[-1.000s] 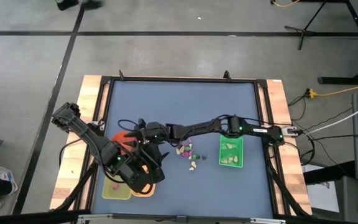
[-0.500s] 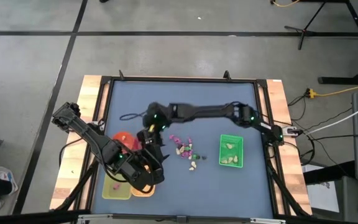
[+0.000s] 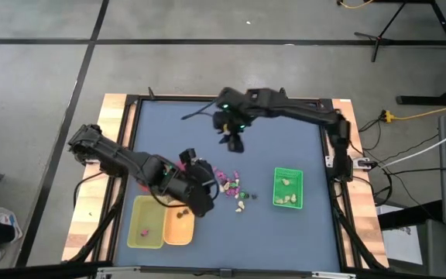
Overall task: Sort Halloween decoration
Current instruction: Put the pink skeleton toy into the light yellow bin
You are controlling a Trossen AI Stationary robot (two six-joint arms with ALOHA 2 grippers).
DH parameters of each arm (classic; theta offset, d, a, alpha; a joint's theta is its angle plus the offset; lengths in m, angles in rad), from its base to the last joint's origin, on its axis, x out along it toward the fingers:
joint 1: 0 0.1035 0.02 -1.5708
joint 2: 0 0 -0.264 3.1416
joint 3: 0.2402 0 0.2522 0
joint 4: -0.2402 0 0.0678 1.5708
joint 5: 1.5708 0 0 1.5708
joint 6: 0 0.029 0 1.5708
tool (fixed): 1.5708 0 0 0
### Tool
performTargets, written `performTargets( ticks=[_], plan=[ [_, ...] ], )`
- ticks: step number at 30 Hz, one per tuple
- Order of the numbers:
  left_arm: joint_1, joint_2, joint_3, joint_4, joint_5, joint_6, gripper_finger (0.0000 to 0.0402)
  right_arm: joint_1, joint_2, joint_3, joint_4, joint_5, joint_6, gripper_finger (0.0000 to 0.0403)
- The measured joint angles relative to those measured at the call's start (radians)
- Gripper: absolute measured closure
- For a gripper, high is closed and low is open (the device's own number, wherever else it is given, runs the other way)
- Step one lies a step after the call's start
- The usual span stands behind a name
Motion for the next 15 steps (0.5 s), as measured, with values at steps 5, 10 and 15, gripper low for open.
performTargets(
  ticks=[5, 10, 15],
  plan=[
    [0.052, 0.000, -0.017, 0.004, 0.045, 0.019, 0.0231, -0.006, -0.119, -0.001, -0.163, 0.012, 0.001, 0.0226],
    [0.094, 0.000, -0.071, 0.004, 0.091, -0.001, 0.0231, -0.004, -0.236, -0.001, -0.277, 0.043, 0.006, 0.0226],
    [0.144, 0.001, -0.153, 0.024, 0.165, -0.034, 0.0231, -0.004, -0.384, -0.087, -0.284, 0.039, 0.056, 0.0226]
  ],
)
